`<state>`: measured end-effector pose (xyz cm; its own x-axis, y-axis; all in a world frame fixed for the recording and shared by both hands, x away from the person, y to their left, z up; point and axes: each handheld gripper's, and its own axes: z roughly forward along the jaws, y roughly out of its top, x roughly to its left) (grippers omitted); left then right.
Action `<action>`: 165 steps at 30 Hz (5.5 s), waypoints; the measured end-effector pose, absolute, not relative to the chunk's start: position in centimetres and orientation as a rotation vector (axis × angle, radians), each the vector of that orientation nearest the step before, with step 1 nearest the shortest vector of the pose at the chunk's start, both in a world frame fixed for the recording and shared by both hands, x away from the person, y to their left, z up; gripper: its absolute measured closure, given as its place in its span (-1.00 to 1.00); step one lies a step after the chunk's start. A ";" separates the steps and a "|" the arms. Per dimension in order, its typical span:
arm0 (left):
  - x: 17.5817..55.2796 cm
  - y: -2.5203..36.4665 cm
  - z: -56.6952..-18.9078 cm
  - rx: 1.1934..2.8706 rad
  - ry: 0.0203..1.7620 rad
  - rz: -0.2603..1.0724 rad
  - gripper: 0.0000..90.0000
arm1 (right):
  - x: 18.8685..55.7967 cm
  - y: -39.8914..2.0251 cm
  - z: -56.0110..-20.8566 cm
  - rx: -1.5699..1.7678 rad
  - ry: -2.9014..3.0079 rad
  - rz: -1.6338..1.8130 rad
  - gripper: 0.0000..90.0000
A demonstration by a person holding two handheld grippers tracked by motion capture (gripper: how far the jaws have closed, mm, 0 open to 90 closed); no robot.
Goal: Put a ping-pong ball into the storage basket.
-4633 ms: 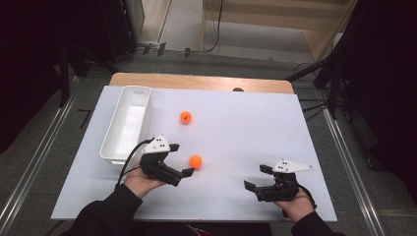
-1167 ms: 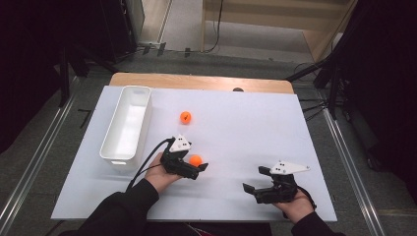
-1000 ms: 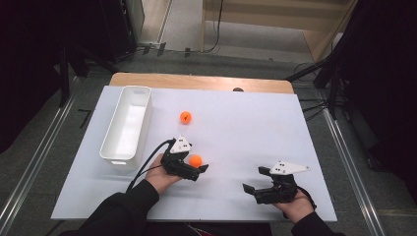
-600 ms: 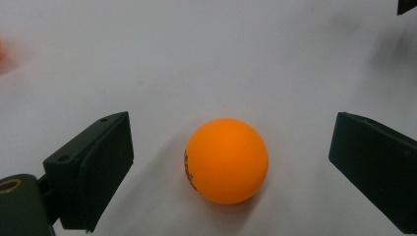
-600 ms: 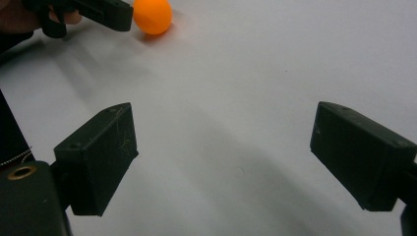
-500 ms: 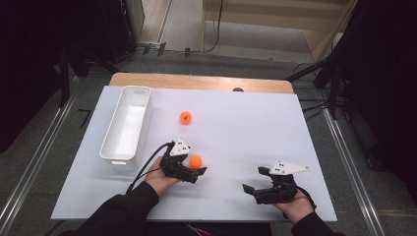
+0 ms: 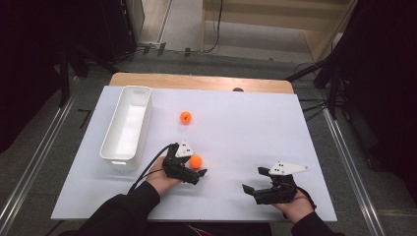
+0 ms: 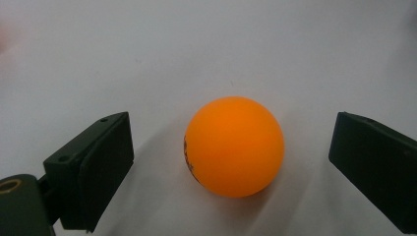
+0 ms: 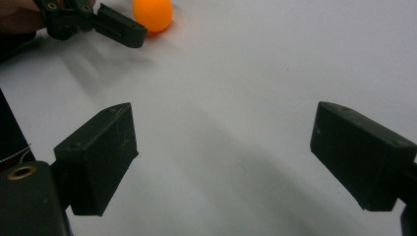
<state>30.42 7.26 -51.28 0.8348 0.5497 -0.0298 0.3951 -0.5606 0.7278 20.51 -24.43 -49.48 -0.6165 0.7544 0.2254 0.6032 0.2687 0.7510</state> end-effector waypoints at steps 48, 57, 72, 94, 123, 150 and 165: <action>29.7 7.0 -51.2 2.265 0.694 0.323 -0.16 | 20.5 -24.2 -49.6 1.235 2.387 1.233 -0.80; 29.8 7.1 -51.2 2.255 0.711 0.323 -0.05 | 20.4 -24.1 -49.7 1.233 2.403 1.215 -0.80; 29.8 7.1 -51.2 2.247 0.719 0.331 0.12 | 20.4 -24.1 -49.7 1.232 2.405 1.214 -0.80; 30.5 8.0 -50.5 2.194 0.746 0.306 0.12 | 20.4 -24.0 -49.7 1.232 2.406 1.214 -0.80; 30.0 8.3 -49.5 2.100 0.714 0.304 0.12 | 20.4 -23.9 -49.8 1.229 2.416 1.209 -0.80; 29.5 9.1 -47.8 1.974 0.706 0.301 0.12 | 20.4 -24.0 -49.7 1.209 2.402 1.238 -0.80; 29.4 10.2 -46.5 1.945 0.717 0.302 0.12 | 20.4 -24.0 -49.7 1.210 2.403 1.233 -0.80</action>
